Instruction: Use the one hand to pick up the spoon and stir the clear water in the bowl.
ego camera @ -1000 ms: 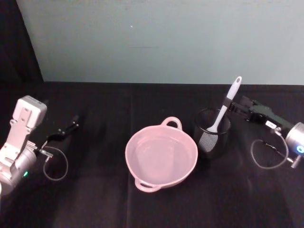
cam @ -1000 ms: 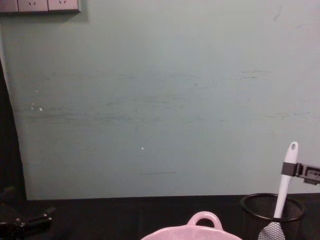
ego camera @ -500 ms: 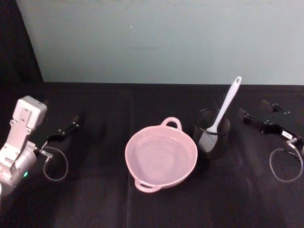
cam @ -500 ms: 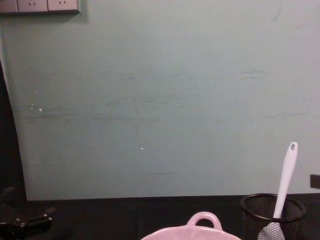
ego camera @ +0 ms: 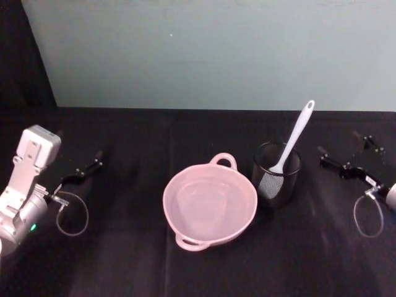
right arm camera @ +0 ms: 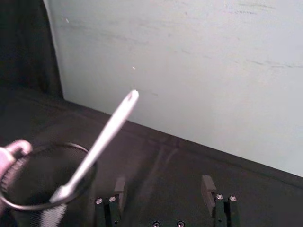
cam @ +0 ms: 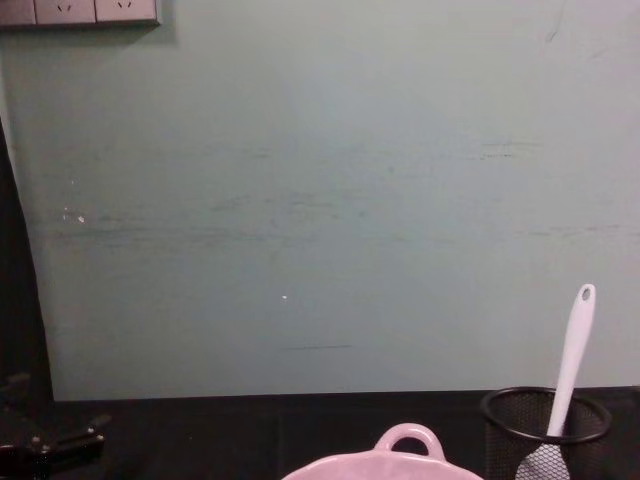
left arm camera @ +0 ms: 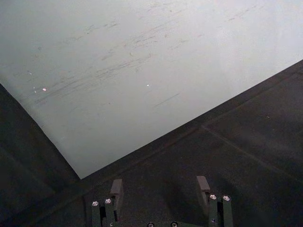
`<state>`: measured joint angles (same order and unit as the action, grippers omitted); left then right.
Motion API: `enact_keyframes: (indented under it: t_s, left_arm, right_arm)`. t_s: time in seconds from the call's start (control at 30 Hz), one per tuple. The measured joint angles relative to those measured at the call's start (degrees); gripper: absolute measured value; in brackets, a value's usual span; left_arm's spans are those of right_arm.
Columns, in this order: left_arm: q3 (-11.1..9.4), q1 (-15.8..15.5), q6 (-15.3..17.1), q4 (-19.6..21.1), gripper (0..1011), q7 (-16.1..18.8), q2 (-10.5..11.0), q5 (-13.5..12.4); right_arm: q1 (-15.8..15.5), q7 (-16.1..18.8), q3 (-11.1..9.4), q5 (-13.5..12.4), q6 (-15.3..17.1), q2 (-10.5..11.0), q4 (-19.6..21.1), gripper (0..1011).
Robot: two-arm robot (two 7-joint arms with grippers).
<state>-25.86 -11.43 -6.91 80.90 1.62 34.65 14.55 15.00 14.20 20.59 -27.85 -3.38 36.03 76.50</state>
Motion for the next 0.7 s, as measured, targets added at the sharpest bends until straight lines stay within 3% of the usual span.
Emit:
enact_keyframes:
  t_s: [0.3,0.7]
  left_arm:
    - [0.00,0.00,0.00,0.00,1005,0.00,0.00,0.00]
    - [0.00,0.00,0.00,0.00,1005,0.00,0.00,0.00]
  right_arm:
    - [0.29,-1.67,0.17,3.32,-2.92,-2.81,-4.26,1002]
    - [0.19,-1.75,-0.01,3.36,-3.01,-2.93,-4.28,1002]
